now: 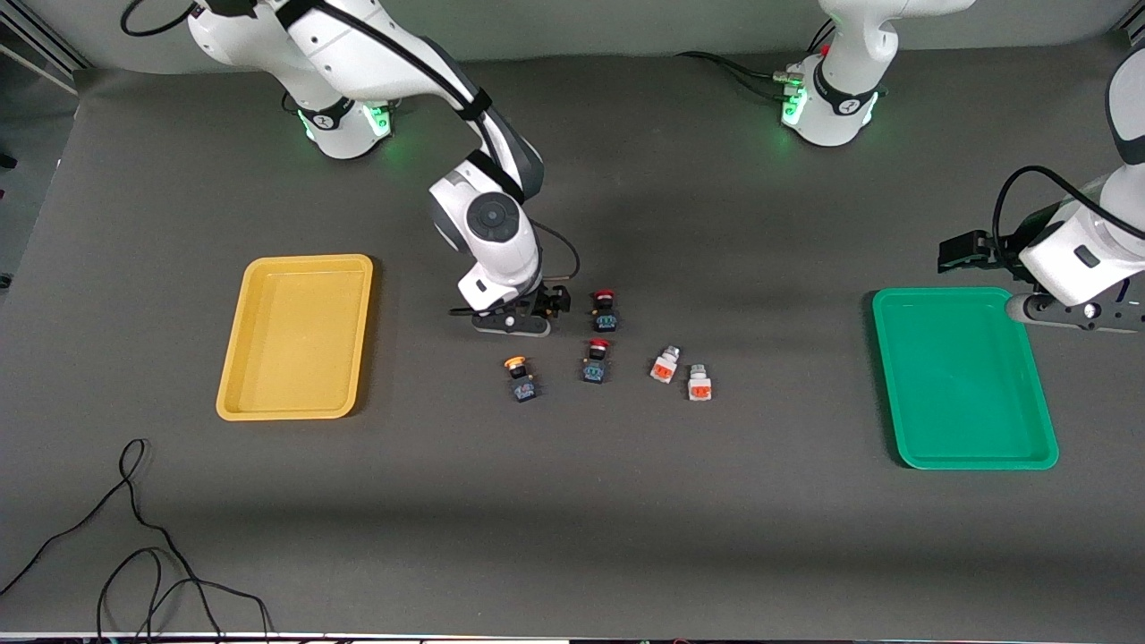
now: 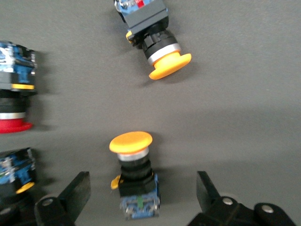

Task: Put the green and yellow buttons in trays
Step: 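Reach the right gripper down to a yellow-capped button, then grasp the yellow button with the right gripper while the left gripper reaches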

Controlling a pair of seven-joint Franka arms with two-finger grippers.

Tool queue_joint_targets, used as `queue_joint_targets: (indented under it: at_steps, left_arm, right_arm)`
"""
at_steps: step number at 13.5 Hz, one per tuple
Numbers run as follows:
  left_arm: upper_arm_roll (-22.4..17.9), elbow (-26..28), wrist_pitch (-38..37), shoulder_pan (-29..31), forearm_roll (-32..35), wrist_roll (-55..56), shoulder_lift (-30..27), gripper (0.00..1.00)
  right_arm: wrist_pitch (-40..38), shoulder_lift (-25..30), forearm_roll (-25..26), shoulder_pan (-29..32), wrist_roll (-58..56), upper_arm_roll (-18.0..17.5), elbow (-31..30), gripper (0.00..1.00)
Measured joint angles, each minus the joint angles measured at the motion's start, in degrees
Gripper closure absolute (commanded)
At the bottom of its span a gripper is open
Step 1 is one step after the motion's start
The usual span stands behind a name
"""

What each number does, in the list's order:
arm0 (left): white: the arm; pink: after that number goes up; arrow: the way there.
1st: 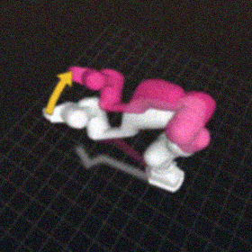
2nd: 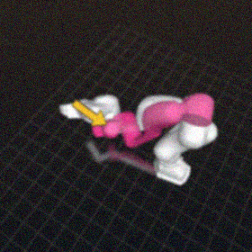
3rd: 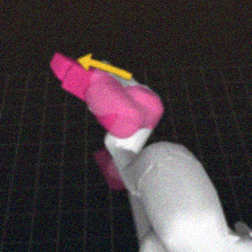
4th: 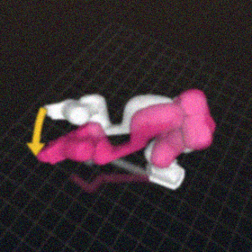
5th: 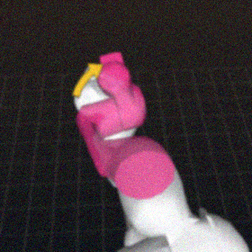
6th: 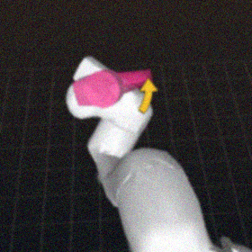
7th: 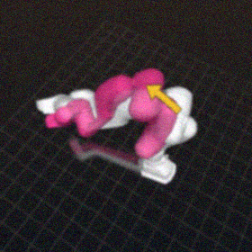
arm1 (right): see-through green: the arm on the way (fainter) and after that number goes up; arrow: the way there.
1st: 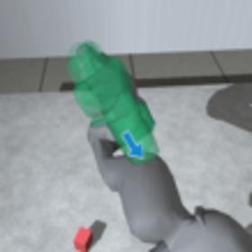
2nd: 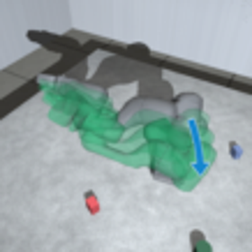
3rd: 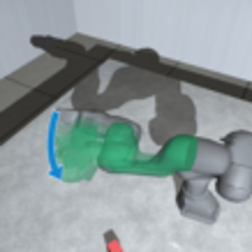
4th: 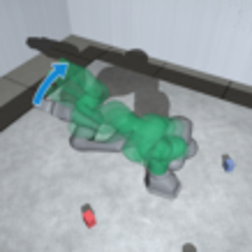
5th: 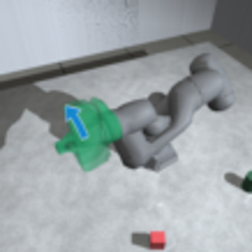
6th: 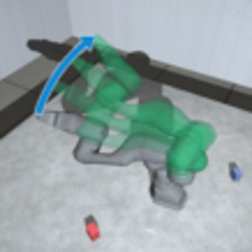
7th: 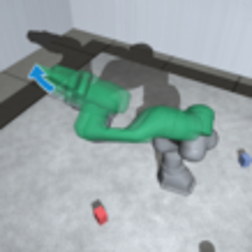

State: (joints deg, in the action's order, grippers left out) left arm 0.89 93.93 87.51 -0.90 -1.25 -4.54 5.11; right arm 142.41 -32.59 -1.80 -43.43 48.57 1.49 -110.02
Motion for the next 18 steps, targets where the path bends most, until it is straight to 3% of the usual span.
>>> queue_joint_targets:
  at_steps: [2,3,4,5,7,14,18]
  left_arm:
    - [0.1,0.0,0.5,0.0,-0.2,0.0,0.4,0.0]
    - [0.3,0.0,0.8,-0.2,-0.5,0.3,0.6,0.01]
    - [0.5,0.0,1.1,-0.5,-0.8,1.1,1.0,0.01]
    - [0.8,0.0,1.9,-1.3,-1.0,2.3,1.5,0.01]
    - [1.0,0.0,4.2,-3.7,-1.1,5.2,2.9,0.01]
    - [1.3,0.1,15.4,-12.8,-1.2,17.5,11.6,0.0]
    - [1.4,0.1,24.3,-16.9,-1.2,23.5,18.0,0.0]
  right_arm:
    - [0.1,-1.8,0.2,0.0,0.0,0.0,1.6,0.05]
    - [0.1,-2.5,0.2,0.0,0.0,0.0,2.2,0.21]
    - [0.2,-3.0,0.2,0.0,0.0,0.1,2.8,0.48]
    - [0.2,-3.3,0.2,0.0,0.0,0.1,3.1,0.65]
    - [0.2,-3.5,0.3,0.0,0.0,0.1,3.4,0.85]
    - [-1.7,-2.4,0.4,0.0,-0.1,0.5,4.9,0.87]
    - [-16.9,6.6,0.6,0.3,-1.4,1.7,8.2,0.87]
